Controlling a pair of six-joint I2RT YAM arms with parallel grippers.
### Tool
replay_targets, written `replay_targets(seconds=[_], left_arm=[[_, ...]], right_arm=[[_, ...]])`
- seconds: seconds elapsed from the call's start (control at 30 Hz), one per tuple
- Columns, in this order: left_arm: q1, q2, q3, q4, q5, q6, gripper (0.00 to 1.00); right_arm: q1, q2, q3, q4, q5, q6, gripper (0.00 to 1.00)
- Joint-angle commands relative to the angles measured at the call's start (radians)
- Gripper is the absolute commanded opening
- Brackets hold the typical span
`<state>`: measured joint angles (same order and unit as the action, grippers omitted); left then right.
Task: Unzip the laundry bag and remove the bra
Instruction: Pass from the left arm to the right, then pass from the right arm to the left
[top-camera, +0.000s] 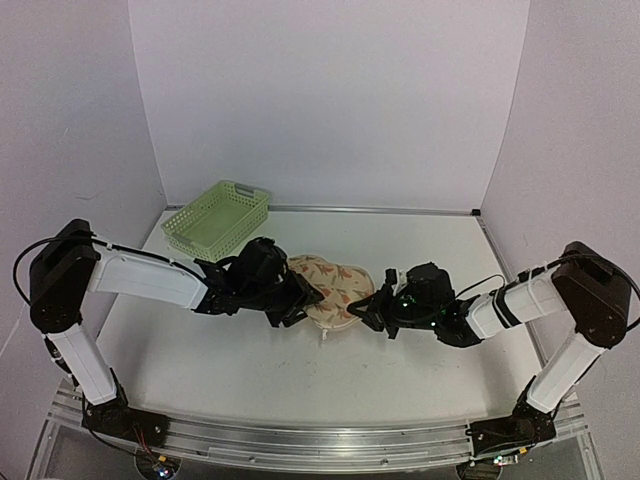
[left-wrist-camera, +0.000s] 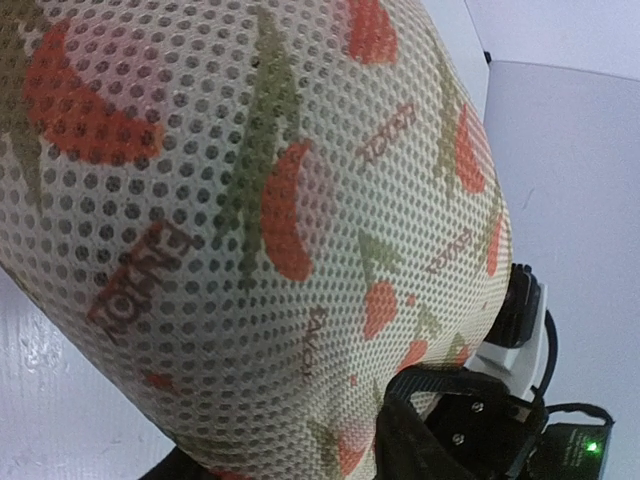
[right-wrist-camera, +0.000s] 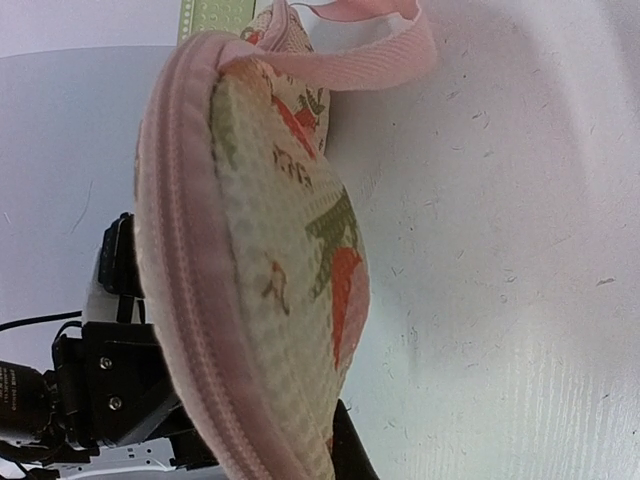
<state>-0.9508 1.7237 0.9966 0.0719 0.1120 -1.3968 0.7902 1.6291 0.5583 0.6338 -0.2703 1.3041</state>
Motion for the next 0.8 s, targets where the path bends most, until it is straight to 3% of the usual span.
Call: replay_targets(seconds=[0.0,0.17,0.6,0.7,0.77], left_arm=[[-0.006,-0.066,-0.001,0.064,-0.017,0.066,0.55],[-0.005,-0.138,-0.069,0.048,-0.069,0.168,0.69],[-0.005,-0.209,-0.145,0.001,-0.072,0.308,0.72],[-0.005,-0.214,-0.141,0.002,-0.071,0.324,0.66],[-0.005,-0.215,-0.139,0.002,-0.074,0.327,0.53]], right_arm=[[0.009,-0.076,0.049,0.108,-0.06,-0.039,0.0],[0.008,-0.098,0.058,0.068,-0.084,-0.069,0.0],[0.005,-0.179,0.075,-0.038,-0.128,-0.133,0.0],[0.004,-0.185,0.076,-0.059,-0.134,-0.141,0.0],[0.004,-0.183,0.075,-0.061,-0.138,-0.14,0.0]])
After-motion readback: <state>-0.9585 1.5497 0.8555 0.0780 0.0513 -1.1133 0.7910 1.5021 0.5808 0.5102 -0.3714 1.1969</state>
